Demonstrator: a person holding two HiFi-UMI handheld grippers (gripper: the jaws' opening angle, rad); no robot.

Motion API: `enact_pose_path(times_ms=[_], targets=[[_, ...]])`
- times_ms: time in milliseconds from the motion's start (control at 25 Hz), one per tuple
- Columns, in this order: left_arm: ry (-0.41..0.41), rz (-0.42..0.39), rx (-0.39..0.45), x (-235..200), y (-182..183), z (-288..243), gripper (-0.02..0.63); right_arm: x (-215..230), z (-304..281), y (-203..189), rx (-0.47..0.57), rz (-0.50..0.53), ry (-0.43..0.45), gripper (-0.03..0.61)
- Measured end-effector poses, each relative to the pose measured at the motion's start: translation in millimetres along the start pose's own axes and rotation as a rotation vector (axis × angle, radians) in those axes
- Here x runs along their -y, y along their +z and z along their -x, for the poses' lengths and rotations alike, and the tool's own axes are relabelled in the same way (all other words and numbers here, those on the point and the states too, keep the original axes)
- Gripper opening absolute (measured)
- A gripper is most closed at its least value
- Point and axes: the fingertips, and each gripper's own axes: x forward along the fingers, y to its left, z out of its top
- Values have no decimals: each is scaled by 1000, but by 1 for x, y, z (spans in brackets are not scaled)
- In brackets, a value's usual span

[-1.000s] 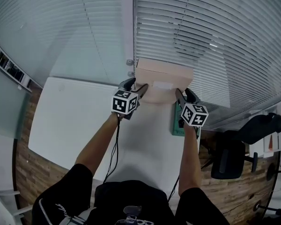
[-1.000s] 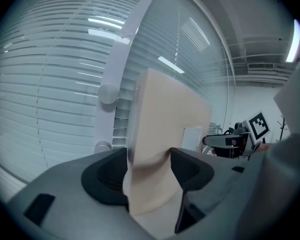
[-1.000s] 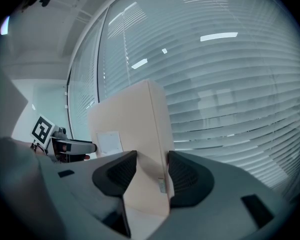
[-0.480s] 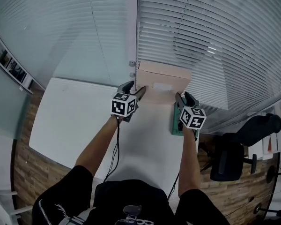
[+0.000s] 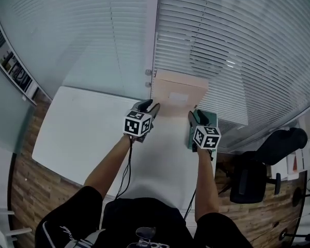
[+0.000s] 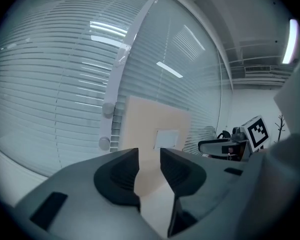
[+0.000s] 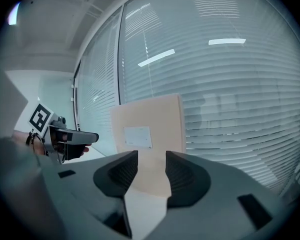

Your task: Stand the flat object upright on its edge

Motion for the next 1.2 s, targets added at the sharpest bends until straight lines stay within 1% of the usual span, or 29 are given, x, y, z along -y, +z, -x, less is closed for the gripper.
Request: enact_pose_path(times_ms=[120,240,520,720,1000,1200], targets=[[0,2,14,7,-2,13,80,-7,12,3,22,11,-5,139],[0,3,21,13,-6,25,53,-13,23,5,38,29,-8,95],[7,9,45,20,-16,50,31,-32,45,1,57,53,14,49],[7,18,59,21,-20,65,21,-44,57,-4,71,48,32,26],[-2,20,60,25,-33,83,21,-58,73,-21,58,41,59,23],[0,28,55,24,-44,95,21,-67,81,-35,42,42,63,23]])
